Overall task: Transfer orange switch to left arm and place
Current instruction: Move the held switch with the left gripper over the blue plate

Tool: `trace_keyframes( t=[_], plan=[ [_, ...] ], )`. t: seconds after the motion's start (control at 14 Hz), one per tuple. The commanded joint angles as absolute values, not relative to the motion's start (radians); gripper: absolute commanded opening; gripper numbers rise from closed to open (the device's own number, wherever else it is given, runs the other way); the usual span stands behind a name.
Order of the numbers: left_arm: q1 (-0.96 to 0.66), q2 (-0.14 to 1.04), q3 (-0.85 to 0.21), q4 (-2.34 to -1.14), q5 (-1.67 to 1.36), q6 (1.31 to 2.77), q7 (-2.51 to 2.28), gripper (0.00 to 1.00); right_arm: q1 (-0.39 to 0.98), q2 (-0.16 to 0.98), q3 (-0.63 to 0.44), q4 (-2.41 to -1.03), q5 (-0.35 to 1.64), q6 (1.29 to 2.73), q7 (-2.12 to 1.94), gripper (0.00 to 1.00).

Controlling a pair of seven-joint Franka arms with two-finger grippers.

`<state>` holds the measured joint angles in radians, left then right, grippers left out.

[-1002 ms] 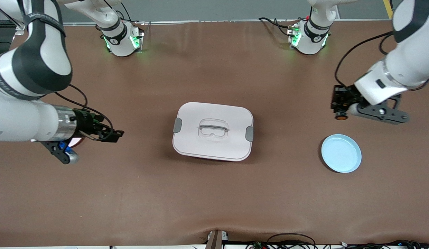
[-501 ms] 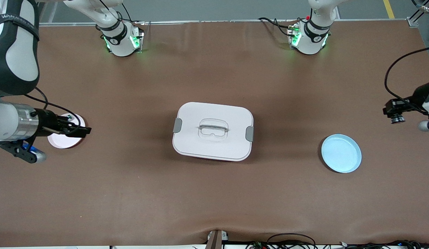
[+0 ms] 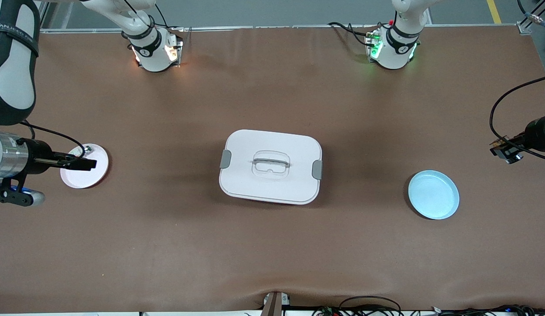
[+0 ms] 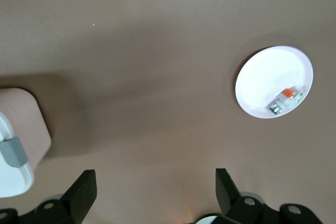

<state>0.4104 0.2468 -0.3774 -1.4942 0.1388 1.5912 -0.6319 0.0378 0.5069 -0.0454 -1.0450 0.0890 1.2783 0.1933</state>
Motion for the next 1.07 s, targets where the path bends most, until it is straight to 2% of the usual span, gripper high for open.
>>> trace_keyframes(
  t=[0.0,0.14,0.36,0.57,1.0],
  plan=[
    [0.425,0.252,-0.382,-1.489,0.160,1.627,-0.817,0.00,0.026,0.471,-0.028,-1.052,0.045,1.269,0.092,1.00],
    [0.430,0.264,-0.382,-1.532,0.152,1.716,-1.040,0.00,0.022,0.469,-0.028,-1.057,0.023,1.272,0.077,1.00],
    [0.434,0.273,-0.382,-1.678,0.153,1.940,-1.256,0.00,0.008,0.466,-0.026,-1.060,0.025,1.270,0.063,1.00],
    [0.448,0.356,-0.382,-1.706,0.152,2.014,-1.275,0.00,0.008,0.460,-0.025,-1.063,0.025,1.270,0.060,1.00],
    [0.445,0.486,-0.380,-1.786,0.166,2.267,-1.371,0.00,0.002,0.460,-0.025,-1.063,0.026,1.270,0.060,1.00]
  ],
)
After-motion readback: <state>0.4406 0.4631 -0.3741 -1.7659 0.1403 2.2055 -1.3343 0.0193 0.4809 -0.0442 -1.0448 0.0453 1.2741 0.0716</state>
